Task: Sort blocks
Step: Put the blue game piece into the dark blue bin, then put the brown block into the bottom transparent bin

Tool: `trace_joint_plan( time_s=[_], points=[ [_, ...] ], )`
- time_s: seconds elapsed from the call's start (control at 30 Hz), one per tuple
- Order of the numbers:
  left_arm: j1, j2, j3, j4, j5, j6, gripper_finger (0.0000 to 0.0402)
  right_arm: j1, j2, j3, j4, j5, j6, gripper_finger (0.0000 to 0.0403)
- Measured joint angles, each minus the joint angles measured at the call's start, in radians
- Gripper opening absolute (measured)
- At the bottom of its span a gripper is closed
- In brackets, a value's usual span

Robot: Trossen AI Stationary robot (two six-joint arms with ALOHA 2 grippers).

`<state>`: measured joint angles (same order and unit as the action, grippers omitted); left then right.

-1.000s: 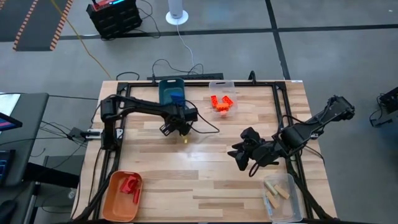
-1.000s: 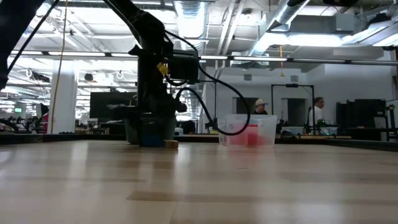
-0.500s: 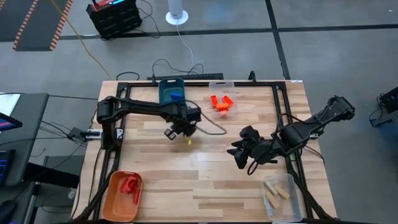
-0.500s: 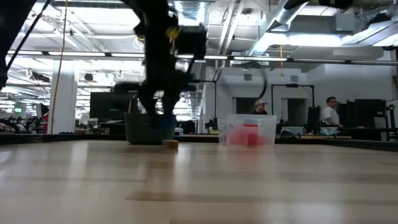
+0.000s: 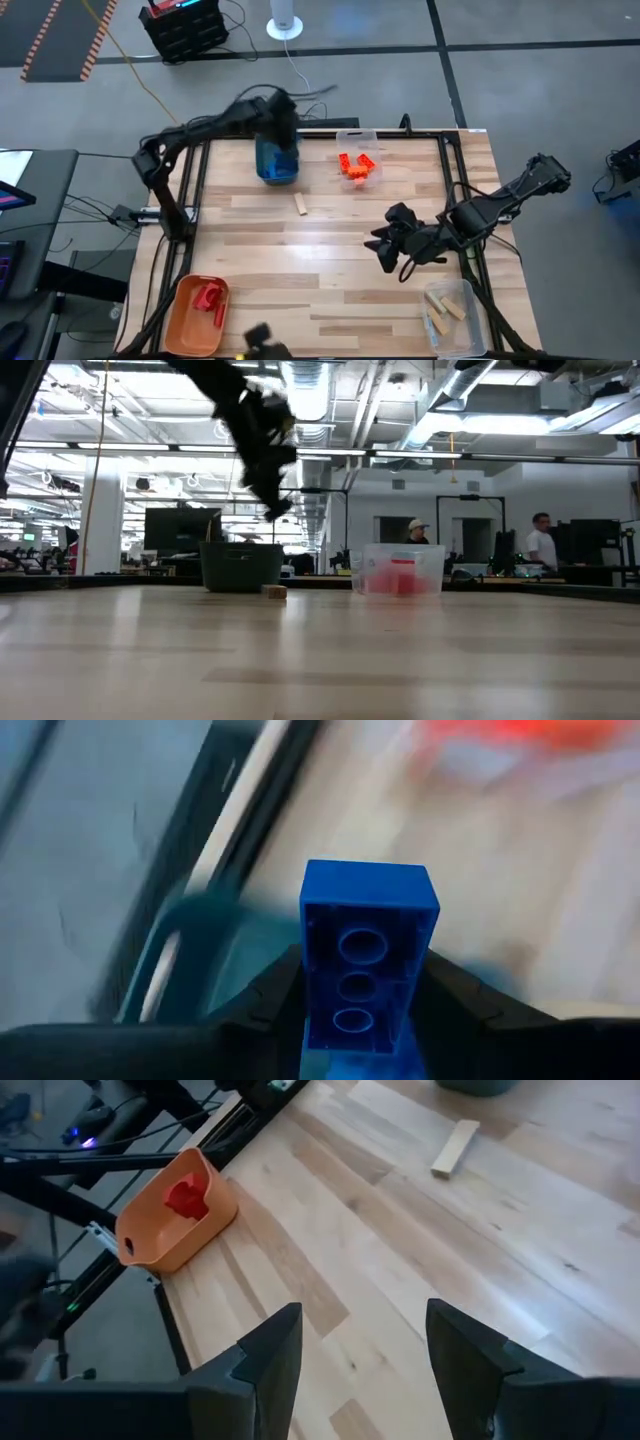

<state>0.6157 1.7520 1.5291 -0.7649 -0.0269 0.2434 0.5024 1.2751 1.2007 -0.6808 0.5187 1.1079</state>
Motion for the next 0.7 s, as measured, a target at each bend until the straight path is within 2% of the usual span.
trace_joint_plan(
  time_s=[0.1,0.2,0.37,0.47,0.57,0.63,0.7],
  points=[
    [0.076,0.001,-0.064,-0.034,0.012,-0.105,0.0130,0.009,0.000,0.000,0.015,0.002,0.002,0.0205],
    [0.092,0.003,-0.144,-0.037,0.025,-0.169,0.0134,0.006,0.000,0.000,0.018,0.003,0.002,0.0205],
    [0.084,0.003,-0.213,-0.032,-0.012,-0.234,0.0187,0.006,0.000,0.000,0.021,0.003,0.002,0.0205],
    [0.084,0.003,-0.205,-0.038,-0.018,-0.237,0.0231,0.006,0.000,0.000,0.026,0.003,0.001,0.0205],
    [0.080,0.003,-0.147,-0.078,0.012,-0.218,0.0264,0.006,0.000,0.000,0.026,0.004,0.001,0.0205],
    [0.060,0.001,-0.095,-0.113,0.036,-0.153,0.0276,0.006,0.000,0.000,0.027,0.004,0.001,0.0205],
    [0.011,0.001,-0.046,-0.154,0.037,-0.025,0.0279,0.006,0.000,0.000,0.027,0.005,-0.003,0.0205]
  ],
)
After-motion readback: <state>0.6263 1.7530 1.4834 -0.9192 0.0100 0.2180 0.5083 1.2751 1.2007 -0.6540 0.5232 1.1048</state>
